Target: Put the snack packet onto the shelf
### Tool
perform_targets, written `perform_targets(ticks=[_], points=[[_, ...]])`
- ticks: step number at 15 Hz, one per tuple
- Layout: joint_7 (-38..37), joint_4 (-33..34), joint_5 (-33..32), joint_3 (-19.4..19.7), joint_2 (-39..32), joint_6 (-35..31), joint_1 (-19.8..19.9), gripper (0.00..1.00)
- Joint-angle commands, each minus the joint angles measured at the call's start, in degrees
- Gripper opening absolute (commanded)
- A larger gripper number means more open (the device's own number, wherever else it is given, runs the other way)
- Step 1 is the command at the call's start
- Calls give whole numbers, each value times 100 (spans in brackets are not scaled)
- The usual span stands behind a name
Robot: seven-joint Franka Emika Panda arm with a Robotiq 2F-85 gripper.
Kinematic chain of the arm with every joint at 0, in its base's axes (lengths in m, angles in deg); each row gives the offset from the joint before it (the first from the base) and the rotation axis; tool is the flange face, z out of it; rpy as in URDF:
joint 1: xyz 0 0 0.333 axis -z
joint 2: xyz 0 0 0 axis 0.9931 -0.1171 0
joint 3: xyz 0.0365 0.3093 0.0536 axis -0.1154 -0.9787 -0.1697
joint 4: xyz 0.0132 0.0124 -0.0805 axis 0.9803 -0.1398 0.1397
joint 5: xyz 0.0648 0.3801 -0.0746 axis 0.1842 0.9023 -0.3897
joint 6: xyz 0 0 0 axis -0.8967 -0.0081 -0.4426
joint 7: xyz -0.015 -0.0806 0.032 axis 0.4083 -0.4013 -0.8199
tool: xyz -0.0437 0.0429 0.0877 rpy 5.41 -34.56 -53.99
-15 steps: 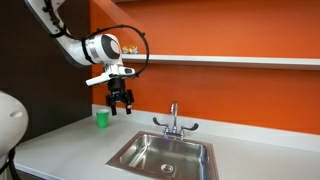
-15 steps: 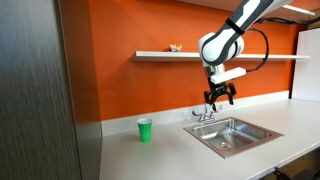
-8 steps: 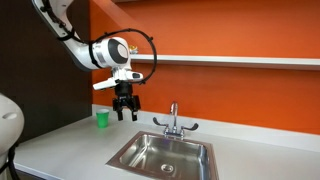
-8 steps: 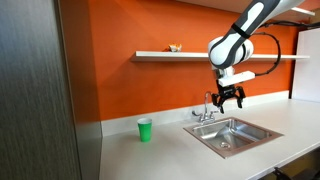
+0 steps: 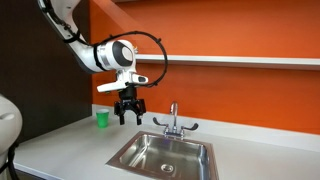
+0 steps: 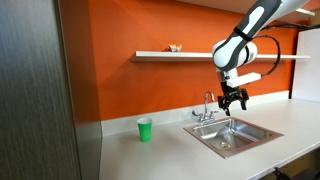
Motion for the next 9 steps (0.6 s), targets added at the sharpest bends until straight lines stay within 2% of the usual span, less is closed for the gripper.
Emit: perform_targets(ticks=[1,4,5,9], points=[[507,16,-76,-35,-121,-95,30,100],[728,33,-80,-90,-200,13,-33,100],[522,5,-8,-59,-157,-14,26,100],[601,5,-11,-88,-215,-14,-24,100]])
